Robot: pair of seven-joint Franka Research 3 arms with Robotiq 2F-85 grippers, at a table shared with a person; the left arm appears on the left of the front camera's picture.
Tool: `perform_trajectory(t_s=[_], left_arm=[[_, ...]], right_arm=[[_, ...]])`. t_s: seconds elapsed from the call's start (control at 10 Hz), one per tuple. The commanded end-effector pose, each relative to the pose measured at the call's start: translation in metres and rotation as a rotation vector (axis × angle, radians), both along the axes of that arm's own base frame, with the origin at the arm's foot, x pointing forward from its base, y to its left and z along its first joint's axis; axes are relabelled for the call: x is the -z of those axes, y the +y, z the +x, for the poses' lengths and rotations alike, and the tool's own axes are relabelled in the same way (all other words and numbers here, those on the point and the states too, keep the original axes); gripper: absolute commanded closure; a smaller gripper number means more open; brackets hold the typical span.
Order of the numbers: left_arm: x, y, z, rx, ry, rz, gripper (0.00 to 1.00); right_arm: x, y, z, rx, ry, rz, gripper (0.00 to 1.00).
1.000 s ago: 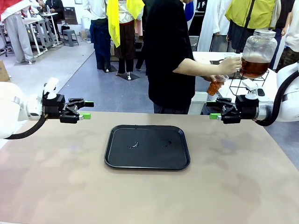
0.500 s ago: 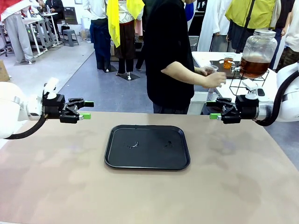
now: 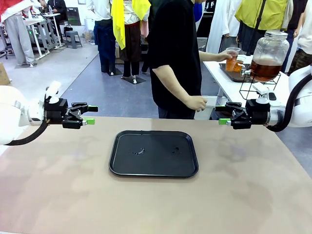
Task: Pour the drink into the iced cup.
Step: Open the gripper to release the iced cup you were holding.
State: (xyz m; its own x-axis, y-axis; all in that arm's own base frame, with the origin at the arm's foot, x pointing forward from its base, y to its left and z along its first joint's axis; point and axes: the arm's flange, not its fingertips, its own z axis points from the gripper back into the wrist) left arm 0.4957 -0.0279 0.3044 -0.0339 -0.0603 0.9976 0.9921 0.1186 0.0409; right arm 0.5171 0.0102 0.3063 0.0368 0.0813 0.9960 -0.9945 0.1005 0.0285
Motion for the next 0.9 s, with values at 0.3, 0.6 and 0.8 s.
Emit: perform_trajectory(t_s=[0.3, 0.6, 0.8], left_arm=[[-0.0014, -0.0006, -0.0004, 0.000, -0.002, -0.002, 0.00], [-0.0014, -0.0006, -0.0004, 0.000, -0.002, -0.002, 0.00], [-0.0014, -0.0006, -0.0004, 0.000, -0.002, -0.002, 0.00]], right_arm=[[-0.0031, 0.0014, 0.0026, -0.009, 0.008, -0.006, 0.00], [-0.0031, 0.0014, 0.0026, -0.009, 0.008, -0.006, 0.00], [-0.0031, 0.0014, 0.0026, -0.009, 0.008, -0.006, 0.00]])
